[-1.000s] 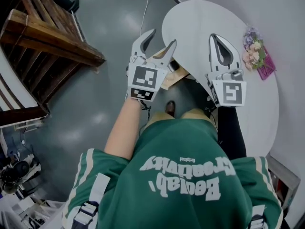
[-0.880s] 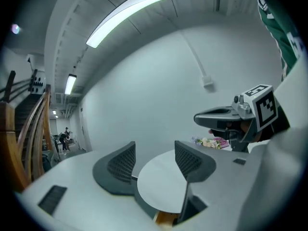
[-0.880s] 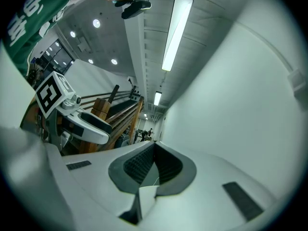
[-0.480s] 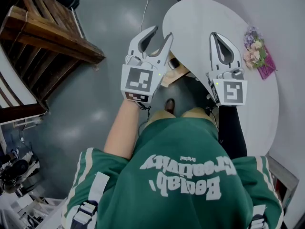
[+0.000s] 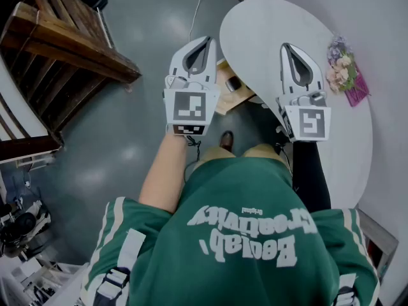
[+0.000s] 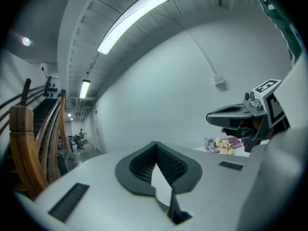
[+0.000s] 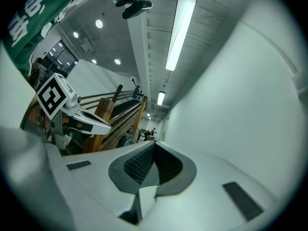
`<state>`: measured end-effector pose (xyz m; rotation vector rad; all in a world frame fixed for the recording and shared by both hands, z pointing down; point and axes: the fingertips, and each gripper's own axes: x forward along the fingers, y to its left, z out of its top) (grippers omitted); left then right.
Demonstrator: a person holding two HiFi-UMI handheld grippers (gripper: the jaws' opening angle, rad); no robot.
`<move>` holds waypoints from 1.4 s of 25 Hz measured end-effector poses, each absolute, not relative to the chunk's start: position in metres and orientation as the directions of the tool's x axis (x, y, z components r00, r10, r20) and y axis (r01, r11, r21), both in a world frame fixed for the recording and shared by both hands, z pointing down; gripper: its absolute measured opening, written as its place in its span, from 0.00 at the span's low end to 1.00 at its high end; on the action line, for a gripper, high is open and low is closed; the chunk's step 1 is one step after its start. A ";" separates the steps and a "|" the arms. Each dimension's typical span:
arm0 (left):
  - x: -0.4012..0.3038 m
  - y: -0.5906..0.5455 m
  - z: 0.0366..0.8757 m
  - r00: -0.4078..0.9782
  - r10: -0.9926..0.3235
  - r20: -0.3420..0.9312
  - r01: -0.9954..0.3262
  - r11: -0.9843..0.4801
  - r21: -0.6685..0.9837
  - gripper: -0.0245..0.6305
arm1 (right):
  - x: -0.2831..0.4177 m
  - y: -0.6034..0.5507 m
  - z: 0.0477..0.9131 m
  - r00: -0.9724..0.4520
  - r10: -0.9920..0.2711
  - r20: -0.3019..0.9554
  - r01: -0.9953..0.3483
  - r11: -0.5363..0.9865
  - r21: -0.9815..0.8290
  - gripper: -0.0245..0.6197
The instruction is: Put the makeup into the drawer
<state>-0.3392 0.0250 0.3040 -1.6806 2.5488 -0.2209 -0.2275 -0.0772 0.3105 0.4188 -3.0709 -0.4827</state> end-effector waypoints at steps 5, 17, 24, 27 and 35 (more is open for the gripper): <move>-0.339 0.031 0.306 -0.390 -0.921 0.017 -0.911 0.383 -0.152 0.06 | -0.225 -0.074 0.310 -0.960 -0.279 -0.029 -0.275 0.912 0.305 0.05; -0.336 0.033 0.305 -0.370 -0.929 0.019 -0.918 0.362 -0.164 0.06 | -0.220 -0.068 0.312 -0.952 -0.305 -0.018 -0.296 0.905 0.305 0.05; -0.332 0.035 0.304 -0.363 -0.932 0.011 -0.919 0.356 -0.167 0.06 | -0.221 -0.059 0.317 -0.963 -0.270 0.026 -0.249 0.918 0.310 0.05; -0.334 0.038 0.302 -0.369 -0.929 0.008 -0.915 0.362 -0.180 0.06 | -0.226 -0.053 0.309 -0.969 -0.247 -0.005 -0.237 0.923 0.301 0.05; -0.331 0.040 0.302 -0.371 -0.929 0.006 -0.911 0.362 -0.199 0.06 | -0.229 -0.047 0.301 -0.972 -0.230 -0.058 -0.237 0.932 0.275 0.05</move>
